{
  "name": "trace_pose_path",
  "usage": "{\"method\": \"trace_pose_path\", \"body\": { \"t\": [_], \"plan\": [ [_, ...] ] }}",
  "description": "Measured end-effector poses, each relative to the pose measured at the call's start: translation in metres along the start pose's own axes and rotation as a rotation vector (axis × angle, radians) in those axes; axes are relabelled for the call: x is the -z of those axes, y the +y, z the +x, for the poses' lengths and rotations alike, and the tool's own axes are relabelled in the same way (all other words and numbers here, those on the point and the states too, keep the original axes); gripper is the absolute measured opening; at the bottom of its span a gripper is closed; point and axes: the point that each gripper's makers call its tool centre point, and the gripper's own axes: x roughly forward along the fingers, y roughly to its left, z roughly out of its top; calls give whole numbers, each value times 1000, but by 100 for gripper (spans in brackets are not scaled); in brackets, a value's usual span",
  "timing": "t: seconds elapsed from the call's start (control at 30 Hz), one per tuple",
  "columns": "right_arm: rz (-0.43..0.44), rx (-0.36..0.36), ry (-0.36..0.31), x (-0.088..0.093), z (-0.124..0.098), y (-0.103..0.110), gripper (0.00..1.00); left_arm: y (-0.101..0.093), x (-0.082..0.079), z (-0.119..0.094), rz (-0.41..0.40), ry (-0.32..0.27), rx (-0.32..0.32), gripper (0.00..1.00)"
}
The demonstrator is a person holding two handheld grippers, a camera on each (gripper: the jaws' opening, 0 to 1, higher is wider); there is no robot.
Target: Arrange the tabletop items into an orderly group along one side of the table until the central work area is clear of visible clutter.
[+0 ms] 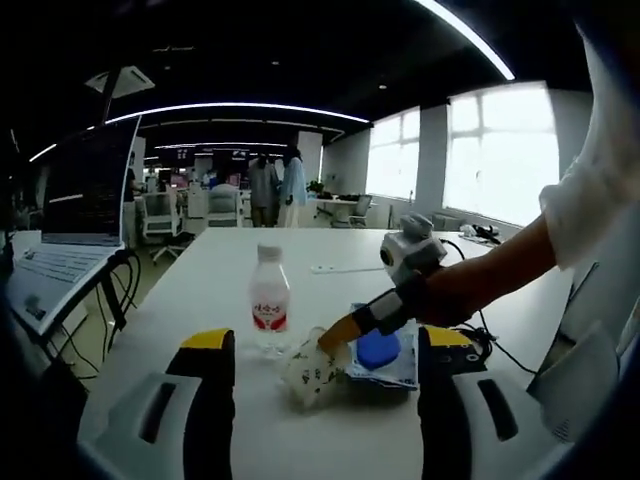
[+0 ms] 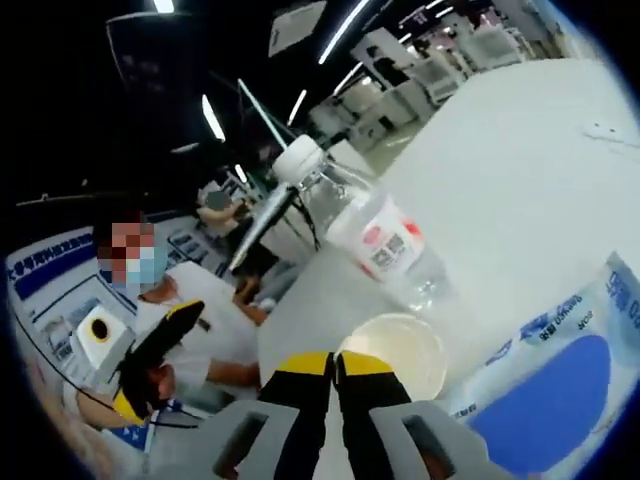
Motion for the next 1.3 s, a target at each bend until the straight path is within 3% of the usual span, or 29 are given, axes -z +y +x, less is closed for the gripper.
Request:
{"method": "trace_pose_path", "body": {
  "t": [0.17, 0.3, 0.4, 0.47, 0.53, 0.6, 0.73, 0.83, 0.93, 1.0, 1.07, 1.3],
  "plan": [
    [-51, 4, -35, -14, -21, 13, 0, 2, 0, -1, -5, -5, -6, 75],
    [-188, 118, -29, -35, -37, 0, 0, 3, -2, -2, -1, -15, -11, 75],
    [-356, 189, 56, -46, -42, -9, 0, -4, -2, -1, 1, -16, 9, 76],
    [-405, 192, 93, -49, -40, -8, 0, -9, -1, 0, -6, -10, 26, 75],
    [-526, 268, 179, -52, -41, -20, 0, -13, 2, 0, -25, -1, 44, 73],
    [-604, 286, 223, -52, -37, -22, 0, -15, 5, 1, -33, 2, 46, 72],
    [-750, 305, 344, -39, -24, -25, 0, -19, 8, 3, -42, 7, 55, 72],
    [-934, 355, 508, -27, -18, -42, 0, -20, 8, 3, -32, 13, 60, 71],
    [-1030, 327, 574, -22, -11, -40, 0, -19, 11, 3, -37, 26, 63, 70],
    [-996, 296, 548, -24, -3, -37, 0, -18, 13, 2, -38, 31, 60, 70],
    [-931, 286, 573, -18, -1, -37, 0, -17, 13, 2, -40, 31, 56, 70],
    [-961, 296, 601, -21, 3, -44, 0, -19, 12, 5, -26, 32, 69, 70]
  ]
}}
